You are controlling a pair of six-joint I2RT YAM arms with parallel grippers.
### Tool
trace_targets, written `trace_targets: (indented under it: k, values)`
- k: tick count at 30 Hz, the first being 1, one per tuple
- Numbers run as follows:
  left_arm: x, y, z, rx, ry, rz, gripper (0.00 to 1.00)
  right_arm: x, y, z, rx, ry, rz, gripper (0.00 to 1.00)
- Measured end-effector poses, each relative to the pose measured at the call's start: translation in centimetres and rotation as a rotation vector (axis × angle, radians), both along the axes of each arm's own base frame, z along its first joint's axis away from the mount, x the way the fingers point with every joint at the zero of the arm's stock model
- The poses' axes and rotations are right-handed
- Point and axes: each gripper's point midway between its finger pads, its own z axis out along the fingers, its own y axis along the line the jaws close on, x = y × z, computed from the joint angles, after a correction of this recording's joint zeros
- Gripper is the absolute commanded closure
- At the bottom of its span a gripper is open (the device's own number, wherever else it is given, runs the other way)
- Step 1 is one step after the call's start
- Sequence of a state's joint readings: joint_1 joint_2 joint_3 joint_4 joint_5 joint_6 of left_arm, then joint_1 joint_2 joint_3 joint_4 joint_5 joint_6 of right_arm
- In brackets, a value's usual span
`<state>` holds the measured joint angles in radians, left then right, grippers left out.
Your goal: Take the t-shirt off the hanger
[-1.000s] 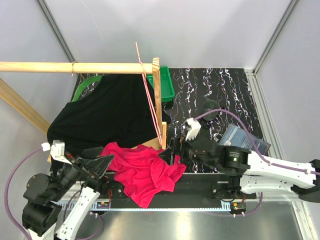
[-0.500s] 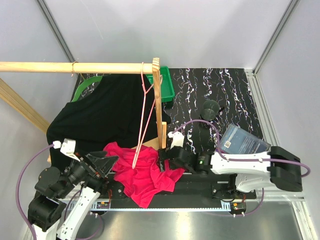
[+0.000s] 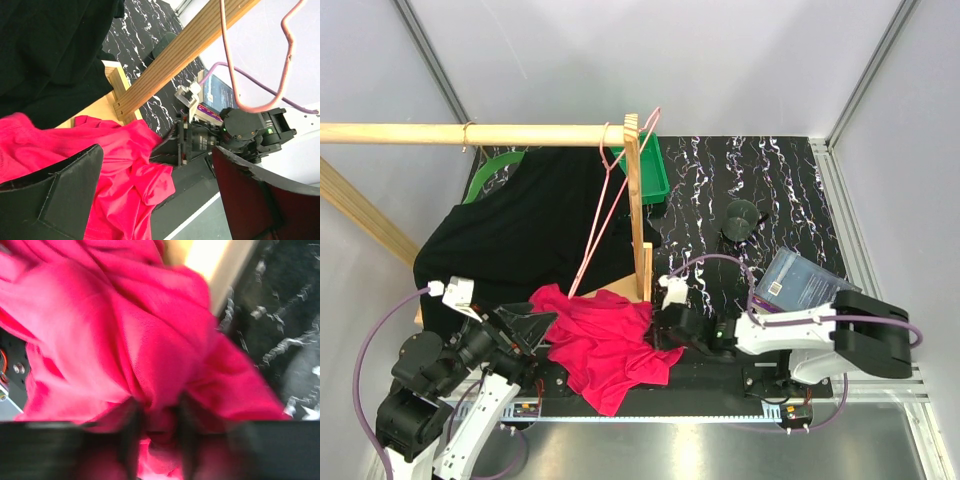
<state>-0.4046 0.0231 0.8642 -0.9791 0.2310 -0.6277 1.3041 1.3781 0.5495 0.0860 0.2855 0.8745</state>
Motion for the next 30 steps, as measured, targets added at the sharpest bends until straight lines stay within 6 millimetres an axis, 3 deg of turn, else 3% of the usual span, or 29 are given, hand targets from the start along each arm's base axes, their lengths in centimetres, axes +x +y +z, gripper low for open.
trace_targets:
  k: [4,11,23,30]
  values:
    - [0.0,0.0,0.0,0.003,-0.001,0.002,0.06,-0.3,-1.6,1.1,0.023,0.008,-0.023,0.99]
    - [0.0,0.1,-0.1,0.004,0.004,0.004,0.06,0.2,-4.2,6.4,0.087,-0.045,-0.089,1.00]
    - [-0.2,0.1,0.3,0.006,0.036,0.005,0.06,6.5,-12.6,20.0,0.071,-0.232,-0.384,1.00]
    - [0.1,0.0,1.1,0.017,0.053,0.005,0.06,8.9,-13.2,26.8,0.040,-0.371,-0.404,1.00]
